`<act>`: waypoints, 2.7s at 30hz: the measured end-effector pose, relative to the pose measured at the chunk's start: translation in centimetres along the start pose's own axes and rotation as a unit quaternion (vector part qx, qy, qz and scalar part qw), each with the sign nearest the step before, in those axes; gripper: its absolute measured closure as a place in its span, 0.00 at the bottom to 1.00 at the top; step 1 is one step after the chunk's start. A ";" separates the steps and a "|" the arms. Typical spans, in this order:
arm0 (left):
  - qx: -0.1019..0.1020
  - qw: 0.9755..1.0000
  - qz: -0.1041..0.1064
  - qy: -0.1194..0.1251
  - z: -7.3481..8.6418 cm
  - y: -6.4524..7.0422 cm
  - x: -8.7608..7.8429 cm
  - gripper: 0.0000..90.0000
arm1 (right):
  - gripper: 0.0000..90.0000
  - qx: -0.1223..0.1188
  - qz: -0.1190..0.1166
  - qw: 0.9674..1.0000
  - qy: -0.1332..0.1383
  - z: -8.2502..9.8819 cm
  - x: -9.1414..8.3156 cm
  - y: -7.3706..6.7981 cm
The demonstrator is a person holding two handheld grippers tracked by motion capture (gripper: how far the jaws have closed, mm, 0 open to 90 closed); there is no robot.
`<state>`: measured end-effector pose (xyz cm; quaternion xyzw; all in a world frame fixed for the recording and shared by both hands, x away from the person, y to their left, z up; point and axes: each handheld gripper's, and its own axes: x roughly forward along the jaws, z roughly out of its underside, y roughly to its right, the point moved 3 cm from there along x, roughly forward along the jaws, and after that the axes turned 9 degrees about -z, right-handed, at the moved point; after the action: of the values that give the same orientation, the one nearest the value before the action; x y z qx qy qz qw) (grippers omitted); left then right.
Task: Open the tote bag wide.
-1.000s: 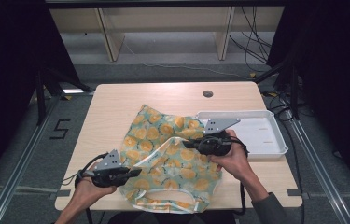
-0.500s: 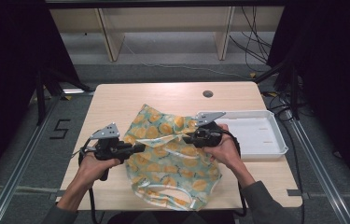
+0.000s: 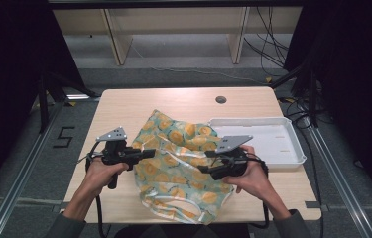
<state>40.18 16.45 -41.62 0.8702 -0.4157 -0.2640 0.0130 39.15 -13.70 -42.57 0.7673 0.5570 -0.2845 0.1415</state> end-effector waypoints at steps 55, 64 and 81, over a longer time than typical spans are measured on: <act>0.170 0.964 -0.197 -0.051 -4.4 -2.5 4.9 0.99 | 1.00 -0.053 0.030 0.998 0.012 -6.6 2.4 5.6; 0.148 0.956 -0.240 -0.080 -3.5 -4.1 6.0 0.48 | 1.00 -0.031 0.061 0.998 -0.007 -6.9 3.2 8.6; 0.245 0.935 -0.237 -0.096 -2.0 2.0 5.6 0.38 | 1.00 -0.009 0.075 0.997 -0.017 -6.7 4.0 10.0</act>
<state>42.57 10.67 -41.92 0.8899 -0.2490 -0.2317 -0.3040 51.27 -10.44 -40.59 0.8007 0.4978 -0.2811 0.1788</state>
